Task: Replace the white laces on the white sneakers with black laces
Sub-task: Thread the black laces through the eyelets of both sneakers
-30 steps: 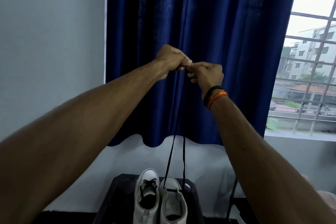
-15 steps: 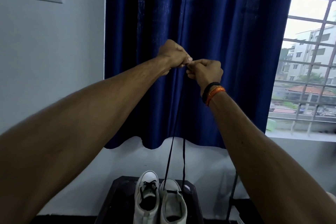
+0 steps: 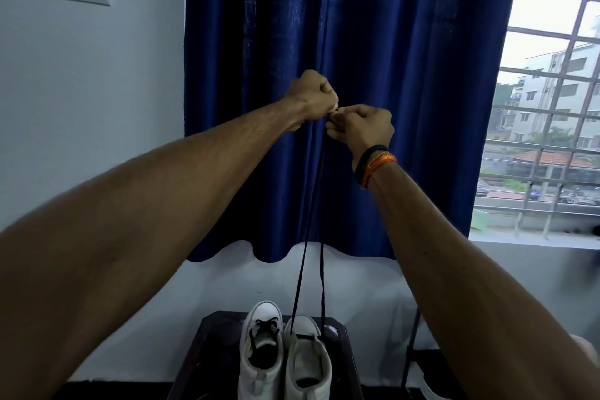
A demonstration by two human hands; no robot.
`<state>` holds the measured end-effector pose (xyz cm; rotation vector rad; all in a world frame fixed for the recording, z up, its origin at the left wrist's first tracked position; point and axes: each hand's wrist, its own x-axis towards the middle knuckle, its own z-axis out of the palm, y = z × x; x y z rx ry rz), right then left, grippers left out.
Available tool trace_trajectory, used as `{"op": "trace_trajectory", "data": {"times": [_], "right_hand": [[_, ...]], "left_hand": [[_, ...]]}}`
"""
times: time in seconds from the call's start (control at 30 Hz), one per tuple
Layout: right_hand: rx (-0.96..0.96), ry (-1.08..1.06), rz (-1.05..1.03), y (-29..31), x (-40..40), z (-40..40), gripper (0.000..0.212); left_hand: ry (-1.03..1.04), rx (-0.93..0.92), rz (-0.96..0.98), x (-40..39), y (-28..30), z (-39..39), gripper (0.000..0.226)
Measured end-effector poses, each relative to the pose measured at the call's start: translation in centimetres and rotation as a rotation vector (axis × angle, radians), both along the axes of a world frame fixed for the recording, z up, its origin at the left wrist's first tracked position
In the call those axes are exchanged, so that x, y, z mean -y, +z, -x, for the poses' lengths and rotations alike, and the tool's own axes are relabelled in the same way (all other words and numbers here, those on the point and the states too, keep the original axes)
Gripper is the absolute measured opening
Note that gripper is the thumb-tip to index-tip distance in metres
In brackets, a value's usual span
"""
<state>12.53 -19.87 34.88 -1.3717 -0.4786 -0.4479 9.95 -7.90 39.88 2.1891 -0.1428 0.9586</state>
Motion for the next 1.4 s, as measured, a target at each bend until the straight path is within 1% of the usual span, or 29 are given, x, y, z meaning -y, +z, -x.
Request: {"op": "trace_trajectory", "data": {"times": [0.13,0.27,0.33,0.43,0.57,0.7,0.83,0.93,1.03,1.1,1.13,1.17,1.23,1.3,1.4], "right_hand": [[-0.006,0.011,0.0,0.1,0.2,0.3,0.007],[-0.037,0.037,0.019,0.2,0.7,0.3,0.005],[-0.043,0.038,0.011,0.2,0.7,0.4,0.002],[-0.039,0.016,0.017,-0.1,0.7,0.2,0.002],[-0.059,-0.028,0.103,-1.8,0.6,-0.8,0.006],[-0.113,-0.014,0.143,-4.4,0.5,-1.6,0.011],[-0.204,0.022,0.164,-8.3,0.0,-2.7,0.012],[-0.269,0.067,0.168,-11.3,-0.4,-3.3,0.008],[-0.317,0.118,0.168,-14.0,-0.6,-3.5,0.01],[-0.355,0.145,0.203,-16.3,-0.8,-3.9,0.012],[-0.376,0.16,0.218,-17.5,-0.9,-4.0,0.012],[-0.397,0.173,0.229,-18.7,-0.9,-4.2,0.012],[-0.428,0.185,0.282,-21.1,-0.9,-4.4,0.008],[-0.426,0.193,0.388,-23.1,-0.9,-4.3,0.006],[-0.426,0.173,0.523,-25.4,-1.1,-3.8,0.015]], "left_hand": [[-0.007,-0.006,-0.082,0.3,0.0,0.0,0.019],[-0.035,-0.004,-0.067,0.2,-0.3,0.0,0.02],[-0.057,0.015,-0.02,0.1,-0.6,0.1,0.018],[-0.098,0.033,0.108,0.0,-1.7,0.1,0.012],[-0.181,-0.029,0.29,-0.5,-4.1,0.0,0.013],[-0.204,-0.111,0.354,-0.9,-7.4,-0.5,0.018],[-0.166,-0.212,0.379,-1.4,-12.6,-1.4,0.024],[-0.158,-0.348,0.376,-1.8,-17.5,-1.8,0.032],[-0.14,-0.479,0.374,-2.3,-22.4,-2.0,0.029],[-0.093,-0.538,0.325,-3.1,-25.5,-2.1,0.025],[-0.071,-0.565,0.269,-3.6,-26.9,-2.2,0.023],[-0.068,-0.599,0.19,-4.1,-28.0,-2.0,0.02],[-0.126,-0.707,-0.015,-4.8,-29.9,-1.6,0.01],[-0.213,-0.819,-0.199,-5.2,-31.3,-1.3,0.013],[-0.242,-0.939,-0.4,-5.5,-32.7,-1.1,0.02]]}}
